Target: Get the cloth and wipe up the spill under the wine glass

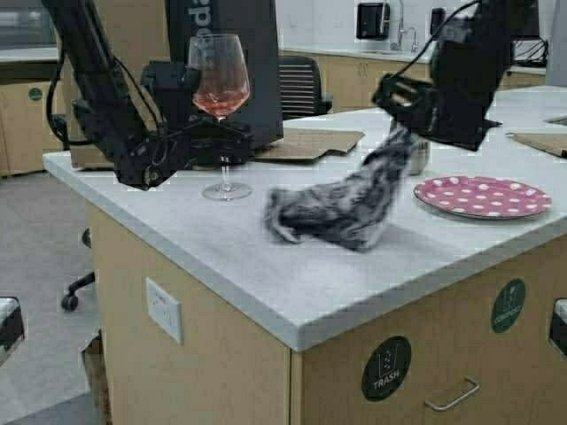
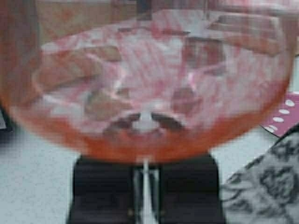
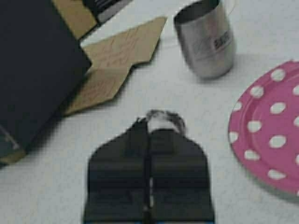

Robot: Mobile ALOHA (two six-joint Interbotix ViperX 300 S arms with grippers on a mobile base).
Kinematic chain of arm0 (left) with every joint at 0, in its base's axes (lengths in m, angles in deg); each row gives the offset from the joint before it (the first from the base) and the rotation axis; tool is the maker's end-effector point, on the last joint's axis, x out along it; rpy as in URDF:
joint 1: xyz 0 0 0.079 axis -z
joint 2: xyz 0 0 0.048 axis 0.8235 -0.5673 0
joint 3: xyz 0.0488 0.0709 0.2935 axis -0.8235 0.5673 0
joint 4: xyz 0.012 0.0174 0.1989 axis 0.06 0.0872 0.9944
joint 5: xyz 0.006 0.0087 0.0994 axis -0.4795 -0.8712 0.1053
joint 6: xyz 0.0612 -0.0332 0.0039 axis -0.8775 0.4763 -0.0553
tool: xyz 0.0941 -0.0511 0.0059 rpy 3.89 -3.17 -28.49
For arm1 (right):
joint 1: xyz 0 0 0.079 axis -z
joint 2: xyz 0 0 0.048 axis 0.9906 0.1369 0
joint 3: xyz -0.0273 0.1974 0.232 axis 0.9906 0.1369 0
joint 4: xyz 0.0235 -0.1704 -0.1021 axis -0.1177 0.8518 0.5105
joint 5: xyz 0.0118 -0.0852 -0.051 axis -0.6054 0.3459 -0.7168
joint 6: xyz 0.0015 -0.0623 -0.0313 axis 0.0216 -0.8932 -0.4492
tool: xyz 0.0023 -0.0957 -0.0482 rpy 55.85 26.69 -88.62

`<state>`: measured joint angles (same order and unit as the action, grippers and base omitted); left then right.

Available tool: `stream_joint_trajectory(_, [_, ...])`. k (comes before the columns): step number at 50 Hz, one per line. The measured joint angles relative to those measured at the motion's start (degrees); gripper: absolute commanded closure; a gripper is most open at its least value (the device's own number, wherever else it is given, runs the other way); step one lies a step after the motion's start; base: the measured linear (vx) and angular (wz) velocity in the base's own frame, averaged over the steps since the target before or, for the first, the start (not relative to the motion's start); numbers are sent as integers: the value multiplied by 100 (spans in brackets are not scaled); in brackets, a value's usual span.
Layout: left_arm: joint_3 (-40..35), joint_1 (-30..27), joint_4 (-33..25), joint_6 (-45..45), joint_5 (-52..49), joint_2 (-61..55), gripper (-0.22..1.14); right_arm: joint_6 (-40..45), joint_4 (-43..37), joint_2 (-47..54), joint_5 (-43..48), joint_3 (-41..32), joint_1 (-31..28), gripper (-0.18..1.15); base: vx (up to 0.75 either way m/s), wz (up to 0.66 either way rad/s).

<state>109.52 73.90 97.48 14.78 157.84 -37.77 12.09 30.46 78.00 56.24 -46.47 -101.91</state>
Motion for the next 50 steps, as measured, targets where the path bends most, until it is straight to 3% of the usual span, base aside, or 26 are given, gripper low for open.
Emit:
stream_joint_trajectory(12, [-272, -9, 0, 123, 0, -325, 76, -26, -18, -176, 492, 88, 79, 91, 0, 0])
stream_joint_trajectory(50, [-773, -9, 352, 132, 9, -1099, 70, -26, 97, -167, 527, 97, 88, 91, 0, 0])
